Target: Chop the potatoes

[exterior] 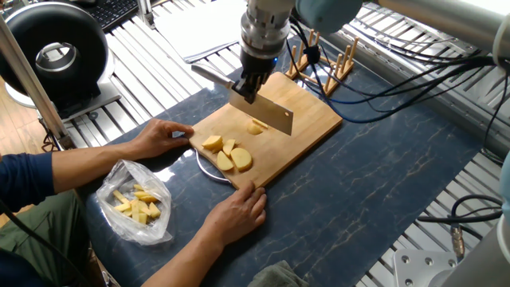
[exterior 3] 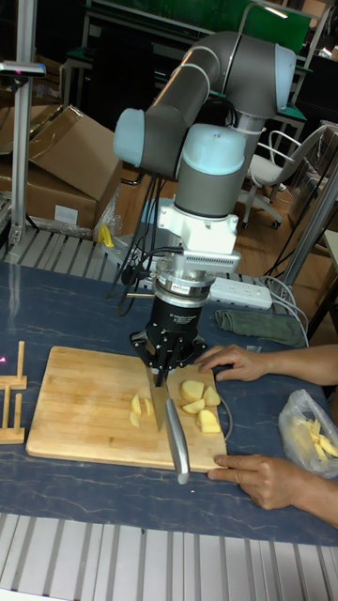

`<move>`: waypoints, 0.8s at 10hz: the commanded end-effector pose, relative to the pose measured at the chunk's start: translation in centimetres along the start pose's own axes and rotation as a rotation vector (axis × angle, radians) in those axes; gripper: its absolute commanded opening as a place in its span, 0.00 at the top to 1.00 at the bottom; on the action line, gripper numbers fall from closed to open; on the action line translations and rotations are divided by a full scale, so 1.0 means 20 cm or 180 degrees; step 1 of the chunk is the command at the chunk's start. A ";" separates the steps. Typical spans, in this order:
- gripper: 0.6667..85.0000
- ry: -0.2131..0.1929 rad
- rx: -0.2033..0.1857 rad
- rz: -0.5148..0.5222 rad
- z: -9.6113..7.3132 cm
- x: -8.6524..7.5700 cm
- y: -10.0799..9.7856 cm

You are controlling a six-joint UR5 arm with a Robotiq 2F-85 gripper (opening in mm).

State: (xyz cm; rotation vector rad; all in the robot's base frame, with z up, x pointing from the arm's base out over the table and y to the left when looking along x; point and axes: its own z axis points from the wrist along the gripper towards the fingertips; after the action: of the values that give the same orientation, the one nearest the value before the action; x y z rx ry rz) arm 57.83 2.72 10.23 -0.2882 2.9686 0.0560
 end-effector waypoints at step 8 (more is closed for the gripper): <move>1.00 -0.0179 0.0055 0.0022 0.13 -0.09 -0.01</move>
State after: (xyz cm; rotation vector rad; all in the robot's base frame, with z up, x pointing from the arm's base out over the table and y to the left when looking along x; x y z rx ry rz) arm 59.49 3.06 8.43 -0.2798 2.9287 0.0324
